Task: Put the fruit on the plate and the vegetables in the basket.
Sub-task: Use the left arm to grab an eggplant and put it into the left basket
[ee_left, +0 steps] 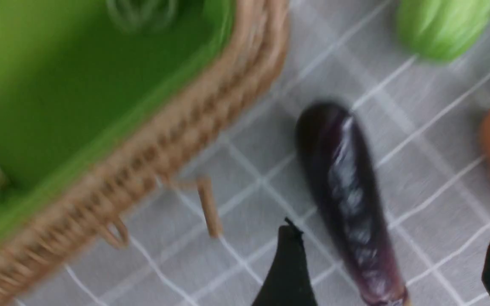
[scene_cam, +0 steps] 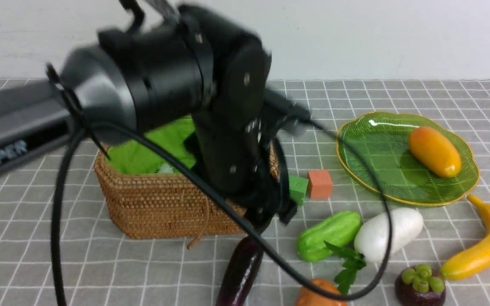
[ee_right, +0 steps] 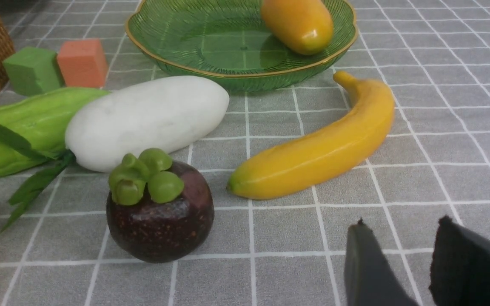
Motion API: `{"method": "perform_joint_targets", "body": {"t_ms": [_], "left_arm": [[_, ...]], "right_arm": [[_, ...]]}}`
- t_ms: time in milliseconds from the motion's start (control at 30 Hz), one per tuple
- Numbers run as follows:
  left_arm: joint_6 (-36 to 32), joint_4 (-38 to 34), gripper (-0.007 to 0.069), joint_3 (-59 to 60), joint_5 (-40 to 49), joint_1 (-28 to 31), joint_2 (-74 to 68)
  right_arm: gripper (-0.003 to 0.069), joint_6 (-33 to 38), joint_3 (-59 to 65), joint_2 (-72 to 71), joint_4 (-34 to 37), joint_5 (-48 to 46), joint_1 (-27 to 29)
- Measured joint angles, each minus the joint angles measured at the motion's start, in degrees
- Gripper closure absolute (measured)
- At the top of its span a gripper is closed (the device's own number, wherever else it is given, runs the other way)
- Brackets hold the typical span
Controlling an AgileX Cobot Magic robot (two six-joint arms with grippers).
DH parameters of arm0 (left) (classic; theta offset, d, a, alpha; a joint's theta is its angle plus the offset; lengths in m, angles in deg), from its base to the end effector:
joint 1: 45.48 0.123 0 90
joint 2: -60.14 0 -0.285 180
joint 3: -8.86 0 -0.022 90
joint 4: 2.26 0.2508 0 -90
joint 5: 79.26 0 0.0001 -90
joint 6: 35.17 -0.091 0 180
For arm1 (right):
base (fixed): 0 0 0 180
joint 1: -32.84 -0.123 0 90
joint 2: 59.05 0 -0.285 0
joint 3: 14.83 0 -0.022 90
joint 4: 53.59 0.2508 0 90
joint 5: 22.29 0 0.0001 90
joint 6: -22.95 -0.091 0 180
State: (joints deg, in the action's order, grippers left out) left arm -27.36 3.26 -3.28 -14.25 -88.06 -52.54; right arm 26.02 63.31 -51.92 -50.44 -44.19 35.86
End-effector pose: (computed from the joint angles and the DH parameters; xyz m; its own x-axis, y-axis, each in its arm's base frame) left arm 0.2875 -0.2534 0.2739 -0.7722 0.5806 -0.2582 0.5869 0.8074 0.0600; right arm 0.0523 -0.0009 0.1741 -0.2944 0.0130 -0.9556 0.0324 0.9995 0.0036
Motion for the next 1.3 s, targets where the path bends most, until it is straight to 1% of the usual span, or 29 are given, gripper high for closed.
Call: {"method": "perform_joint_targets", "body": {"t_ms": [33,100,167,233,300,367,400,433,500,567,633,667,700,733,767,800,900,933,1000,1067,1100,1167,1200,1300], "left_arm": [[0.40,0.00,0.0068,0.28,-0.05,0.00,-0.20],[4.15,0.57,0.0069,2.58,-1.90,0.00,-3.68],[6.49,1.49,0.0074,3.17,-3.82,0.00,-7.05],[7.68,1.89,0.0082,3.18,-5.37,0.00,-9.75],[9.73,3.65,0.0116,2.60,-7.81,-0.11,-12.45],[10.37,3.73,0.0190,1.83,-7.57,-0.11,-12.98],[10.35,3.73,0.0199,1.71,-7.38,-0.11,-12.98],[10.10,3.50,0.0241,1.18,-6.37,-0.11,-12.98],[9.59,3.08,0.0239,0.59,-4.99,-0.11,-12.80],[7.78,1.01,0.0237,-0.25,-0.36,0.02,-11.38],[6.76,0.07,0.0237,-0.53,1.66,0.02,-10.33],[4.37,-1.85,0.0237,-1.42,3.62,0.02,-7.27],[4.37,-1.85,0.0237,-1.53,3.73,0.02,-6.86],[2.13,-2.98,0.0237,-2.55,4.06,0.02,-3.01],[1.55,-3.19,0.0237,-2.77,4.06,0.02,-1.94],[-1.26,-3.04,0.0237,-3.54,4.23,0.02,3.07],[-2.97,-0.96,0.0237,-3.84,4.41,0.23,8.53],[-3.49,1.93,0.0237,-3.84,2.52,0.91,12.26],[-3.40,4.66,0.0237,-3.84,-0.53,1.86,14.43],[-1.06,11.19,0.0237,-3.91,-7.75,5.26,16.82],[-0.75,11.60,0.0237,-3.80,-9.07,5.54,16.86],[3.74,15.67,0.0237,-2.00,-18.01,9.38,16.15],[5.07,15.93,0.0237,-1.76,-19.56,9.68,15.99],[13.94,18.18,0.0237,3.46,-33.79,14.75,10.98]], "right_arm": [[0.0417,0.00,0.00,0.00,0.00,0.00,0.00],[0.0417,0.00,0.00,0.00,0.00,0.00,0.00],[0.0417,0.00,0.00,0.00,0.00,0.00,0.00],[0.0417,0.00,0.00,0.00,0.00,0.00,0.00],[0.0417,0.00,0.00,0.00,0.00,0.00,0.00],[0.0417,0.00,0.00,0.00,0.00,0.00,0.00],[0.0417,0.00,0.00,0.00,0.00,0.00,0.00],[0.0417,0.00,0.00,0.00,0.00,0.00,0.00],[0.0417,0.00,0.00,0.00,0.00,0.00,0.00],[0.0417,0.00,0.00,0.00,0.00,0.00,0.00],[0.0417,0.00,0.00,0.00,0.00,0.00,0.00],[0.0417,0.00,0.00,0.00,0.00,0.00,0.00],[0.0417,0.00,0.00,0.00,0.00,0.00,0.00],[0.0417,0.00,0.00,0.00,0.00,0.00,0.00],[0.0417,0.00,0.00,0.00,0.00,0.00,0.00],[0.0417,0.00,0.00,0.00,0.00,0.00,0.00],[0.0417,0.00,0.00,0.00,0.00,0.00,0.00],[0.0417,0.00,0.00,0.00,0.00,0.00,0.00],[0.0417,0.00,0.00,0.00,0.00,0.00,0.00],[0.0417,0.00,0.00,0.00,0.00,0.00,0.00],[0.0417,0.00,0.00,0.00,0.00,0.00,0.00],[0.0417,0.00,0.00,0.00,0.00,0.00,0.00],[0.0417,0.00,0.00,0.00,0.00,0.00,0.00],[0.0417,0.00,0.00,0.00,0.00,0.00,0.00]]}}
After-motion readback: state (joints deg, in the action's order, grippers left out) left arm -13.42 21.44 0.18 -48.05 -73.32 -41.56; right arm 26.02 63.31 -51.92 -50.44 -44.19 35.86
